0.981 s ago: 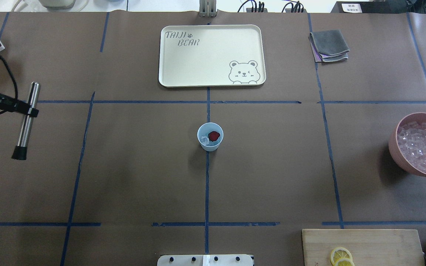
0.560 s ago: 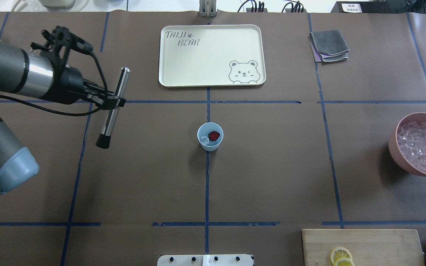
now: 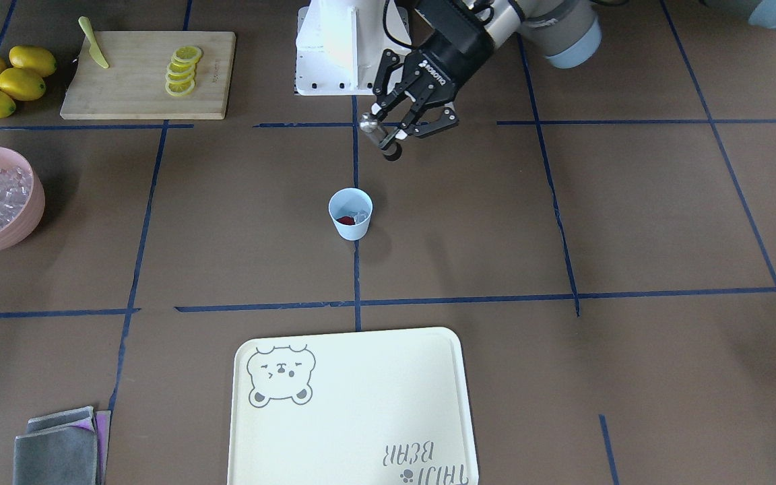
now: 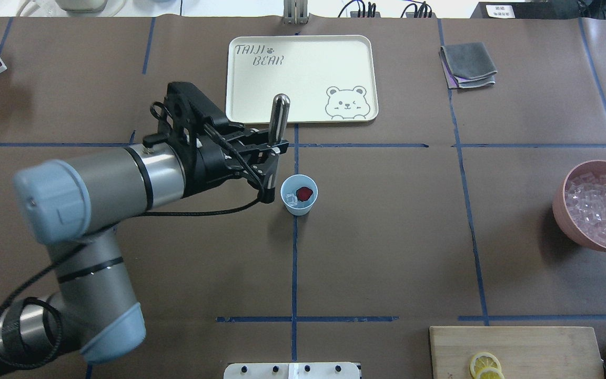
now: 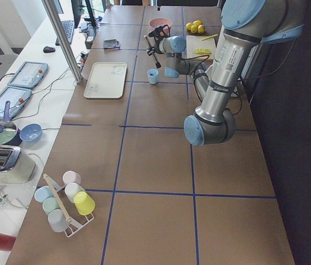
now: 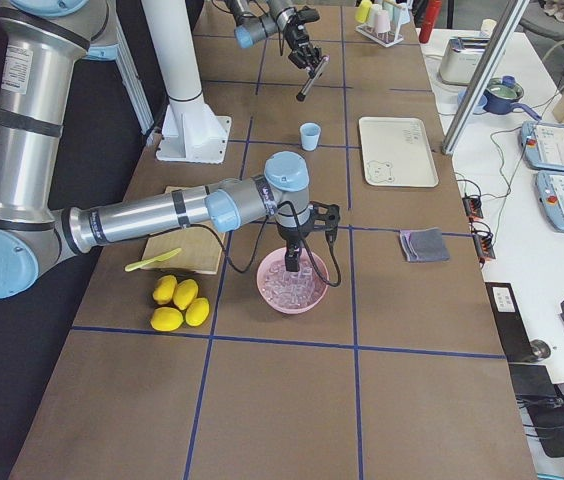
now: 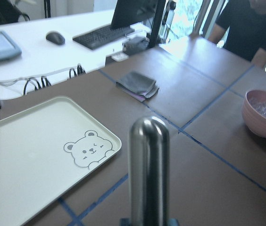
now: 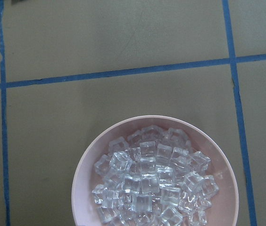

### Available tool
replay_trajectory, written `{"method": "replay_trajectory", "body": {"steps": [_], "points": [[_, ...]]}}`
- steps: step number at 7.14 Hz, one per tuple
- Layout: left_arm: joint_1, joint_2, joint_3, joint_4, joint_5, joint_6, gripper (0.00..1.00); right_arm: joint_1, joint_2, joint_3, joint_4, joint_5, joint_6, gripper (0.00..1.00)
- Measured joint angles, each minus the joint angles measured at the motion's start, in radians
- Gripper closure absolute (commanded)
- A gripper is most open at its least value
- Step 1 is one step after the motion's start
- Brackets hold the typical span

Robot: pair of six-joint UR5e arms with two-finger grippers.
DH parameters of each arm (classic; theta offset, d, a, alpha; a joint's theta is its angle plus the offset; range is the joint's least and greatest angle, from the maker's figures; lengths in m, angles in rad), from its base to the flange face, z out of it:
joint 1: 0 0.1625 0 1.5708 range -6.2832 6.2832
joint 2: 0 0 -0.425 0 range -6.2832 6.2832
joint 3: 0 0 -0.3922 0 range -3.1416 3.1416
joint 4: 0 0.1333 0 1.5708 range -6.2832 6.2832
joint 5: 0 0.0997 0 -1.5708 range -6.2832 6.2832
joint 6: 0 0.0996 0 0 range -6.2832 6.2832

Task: Mash ice and strawberries in cup
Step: 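Lower the rod into the cup and press down on the ice and strawberry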

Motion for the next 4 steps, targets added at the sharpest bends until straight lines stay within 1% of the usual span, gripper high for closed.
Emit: {"method": "replay_trajectory", "body": {"steps": [1,2,3,4], "points": [[0.043,-0.027,0.096,-0.156,0.102,0.039,0.98,0.0,0.001,0.0,0.0,-0.001,0.0,0.0],[0.061,-0.049,0.169,-0.267,0.139,0.057,0.97,0.0,0.002,0.001,0.001,-0.001,0.0,0.0],[0.067,-0.061,0.216,-0.332,0.159,0.065,0.97,0.0,0.002,0.002,0.001,0.0,0.001,0.0],[0.069,-0.066,0.243,-0.362,0.184,0.082,0.97,0.0,0.003,0.003,0.001,0.0,0.001,0.0]]}}
